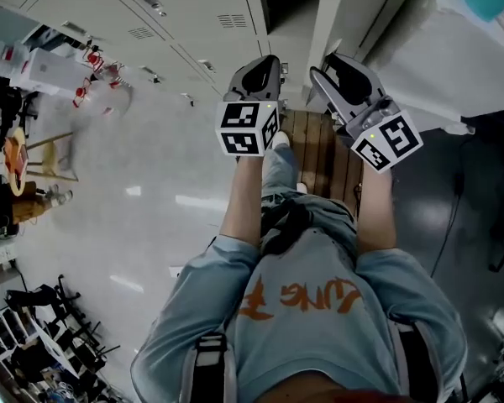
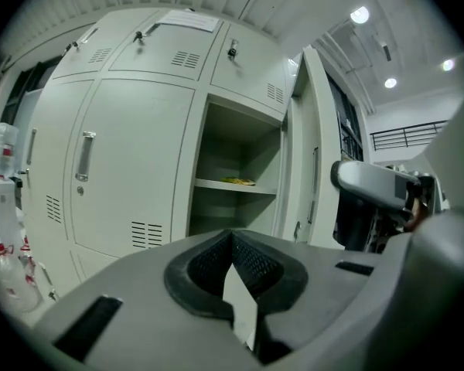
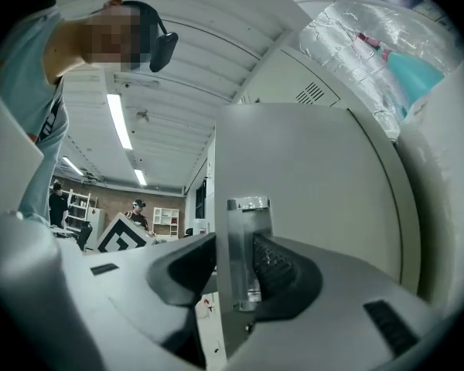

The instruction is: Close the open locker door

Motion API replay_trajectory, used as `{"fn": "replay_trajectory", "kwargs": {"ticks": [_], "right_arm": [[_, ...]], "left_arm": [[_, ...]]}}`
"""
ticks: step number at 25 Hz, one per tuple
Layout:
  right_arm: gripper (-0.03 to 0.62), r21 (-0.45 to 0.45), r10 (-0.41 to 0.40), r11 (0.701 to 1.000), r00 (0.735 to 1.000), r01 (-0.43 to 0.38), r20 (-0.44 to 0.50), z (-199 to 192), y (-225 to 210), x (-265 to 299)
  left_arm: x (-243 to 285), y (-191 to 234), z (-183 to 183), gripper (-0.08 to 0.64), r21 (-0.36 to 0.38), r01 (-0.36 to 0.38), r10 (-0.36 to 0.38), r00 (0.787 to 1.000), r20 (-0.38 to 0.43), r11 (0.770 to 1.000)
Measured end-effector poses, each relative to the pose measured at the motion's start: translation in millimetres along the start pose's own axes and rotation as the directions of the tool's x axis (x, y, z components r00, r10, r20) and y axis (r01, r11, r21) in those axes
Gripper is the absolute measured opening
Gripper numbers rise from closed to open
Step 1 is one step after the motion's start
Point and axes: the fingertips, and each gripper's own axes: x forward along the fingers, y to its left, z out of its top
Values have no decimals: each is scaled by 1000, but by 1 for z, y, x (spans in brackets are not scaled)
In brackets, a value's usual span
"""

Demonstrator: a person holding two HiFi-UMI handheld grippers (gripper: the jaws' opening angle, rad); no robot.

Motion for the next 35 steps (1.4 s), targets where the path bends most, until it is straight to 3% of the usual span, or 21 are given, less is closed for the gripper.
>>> {"fn": "replay_trajectory", "kwargs": {"ticks": [6, 15, 23, 32, 35], "right_arm": [[137, -9, 14, 1000, 1000, -15, -22, -9, -3, 39], [103, -8, -60, 998, 997, 60, -53, -14, -24, 103], [46, 18, -200, 979, 977, 202, -79, -17, -67, 138], [41, 50, -342, 937, 937, 346, -74, -25, -119, 145], [37, 43, -357, 932, 932, 360, -66, -26, -124, 144]], "left_arm": [[-7, 40, 7, 18, -3, -102, 102, 995, 7, 995], [-12, 89, 36, 18, 7, -198, 198, 979, 50, 980], [8, 112, 53, 18, 12, -219, 217, 974, 67, 976], [35, 127, 53, 18, 34, -213, 212, 977, 33, 977], [41, 125, 53, 18, 43, -201, 200, 980, 24, 979]]}}
